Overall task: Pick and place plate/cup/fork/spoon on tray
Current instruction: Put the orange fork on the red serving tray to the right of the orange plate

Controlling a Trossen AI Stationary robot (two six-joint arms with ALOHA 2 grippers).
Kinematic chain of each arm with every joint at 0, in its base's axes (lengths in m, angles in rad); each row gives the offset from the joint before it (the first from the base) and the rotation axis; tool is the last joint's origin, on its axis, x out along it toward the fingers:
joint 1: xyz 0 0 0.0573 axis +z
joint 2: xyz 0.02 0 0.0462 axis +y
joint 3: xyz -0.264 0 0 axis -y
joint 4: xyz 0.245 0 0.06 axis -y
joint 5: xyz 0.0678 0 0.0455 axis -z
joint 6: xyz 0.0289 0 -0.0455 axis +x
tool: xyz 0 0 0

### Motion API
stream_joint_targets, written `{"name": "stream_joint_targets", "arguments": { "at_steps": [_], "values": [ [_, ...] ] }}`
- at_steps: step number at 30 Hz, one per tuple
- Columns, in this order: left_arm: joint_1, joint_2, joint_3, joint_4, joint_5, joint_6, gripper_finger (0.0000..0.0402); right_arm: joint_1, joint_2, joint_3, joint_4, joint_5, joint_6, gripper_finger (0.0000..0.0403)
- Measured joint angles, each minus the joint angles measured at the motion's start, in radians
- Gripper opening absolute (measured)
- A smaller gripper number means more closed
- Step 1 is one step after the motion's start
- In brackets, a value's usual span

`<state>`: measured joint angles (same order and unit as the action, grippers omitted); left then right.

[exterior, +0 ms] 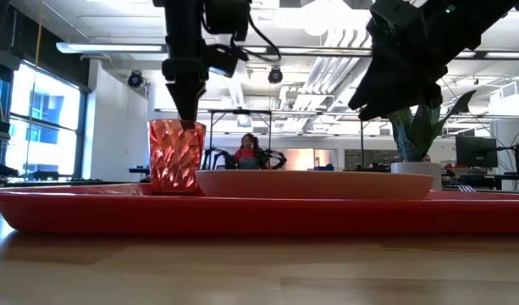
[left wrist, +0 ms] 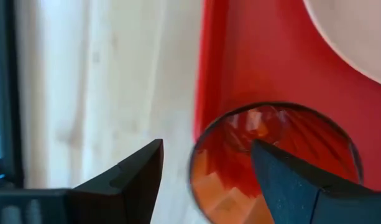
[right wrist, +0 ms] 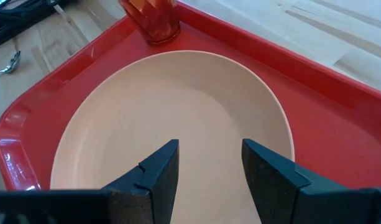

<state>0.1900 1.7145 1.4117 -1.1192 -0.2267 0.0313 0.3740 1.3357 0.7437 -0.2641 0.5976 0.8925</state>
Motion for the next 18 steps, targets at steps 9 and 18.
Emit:
{"name": "stream_joint_targets", "arguments": {
  "at_steps": [9, 18],
  "values": [
    [-0.044, -0.171, 0.000, 0.010, -0.023, -0.046, 0.0235, 0.000, 0.000, 0.000, 0.002, 0.034, 0.001, 0.0167],
    [-0.225, -0.393, -0.152, 0.160, -0.116, -0.303, 0.0235, 0.000, 0.000, 0.000, 0.079, 0.095, -0.003, 0.0167]
  ]
}}
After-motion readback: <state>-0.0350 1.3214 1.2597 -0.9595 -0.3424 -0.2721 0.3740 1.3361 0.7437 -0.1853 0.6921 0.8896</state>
